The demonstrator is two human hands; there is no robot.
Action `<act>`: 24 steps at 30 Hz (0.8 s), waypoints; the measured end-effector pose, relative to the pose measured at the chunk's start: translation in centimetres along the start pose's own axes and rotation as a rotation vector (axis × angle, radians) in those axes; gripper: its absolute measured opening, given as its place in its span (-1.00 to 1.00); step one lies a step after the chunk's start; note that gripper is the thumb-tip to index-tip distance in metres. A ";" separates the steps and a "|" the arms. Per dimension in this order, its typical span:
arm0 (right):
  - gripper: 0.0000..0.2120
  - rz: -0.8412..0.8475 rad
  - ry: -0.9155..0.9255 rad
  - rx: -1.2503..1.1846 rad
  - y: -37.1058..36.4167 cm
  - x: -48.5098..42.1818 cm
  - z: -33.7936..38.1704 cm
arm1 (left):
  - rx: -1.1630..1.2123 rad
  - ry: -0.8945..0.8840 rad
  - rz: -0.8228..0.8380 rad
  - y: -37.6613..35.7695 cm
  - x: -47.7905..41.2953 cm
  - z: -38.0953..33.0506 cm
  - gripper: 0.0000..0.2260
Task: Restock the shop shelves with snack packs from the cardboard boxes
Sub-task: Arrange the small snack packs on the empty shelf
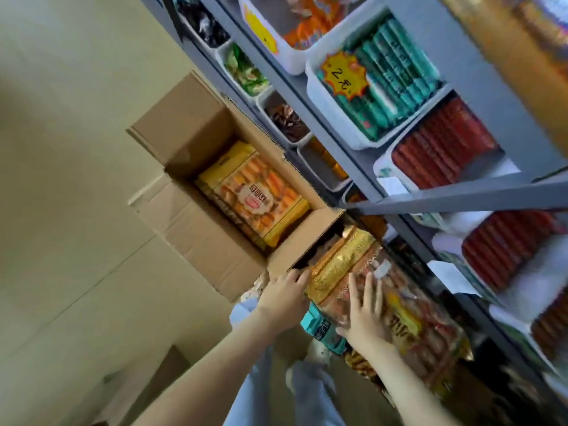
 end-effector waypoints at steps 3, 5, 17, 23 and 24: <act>0.12 -0.056 -0.003 0.008 -0.3 -0.1 0.0 | 0.172 0.035 0.137 -0.7 -1.6 -1.7 -0.24; 0.14 -0.097 0.010 0.019 -0.6 0.3 -0.4 | 0.385 0.162 0.274 -1.4 -2.2 -2.8 -0.15; 0.08 -0.336 0.352 -0.087 -0.3 10.1 -5.8 | 0.861 0.456 0.366 -1.9 7.1 -11.8 -0.21; 0.10 -0.512 0.306 -0.136 -0.1 21.9 -9.4 | 1.051 0.340 0.326 3.1 17.3 -19.5 -0.68; 0.13 -0.564 0.282 -0.162 -0.1 23.6 -9.9 | 1.058 0.320 0.342 4.2 18.9 -20.7 -0.70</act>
Point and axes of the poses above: each hand's wrist, its own x-axis away from the middle knuckle, its own y-axis out of the back of the hand, z = x × y, the point moved 1 cm from there along -x, towards the middle knuckle, and after that the axes turned 15 degrees about y, right-handed, at the moved point
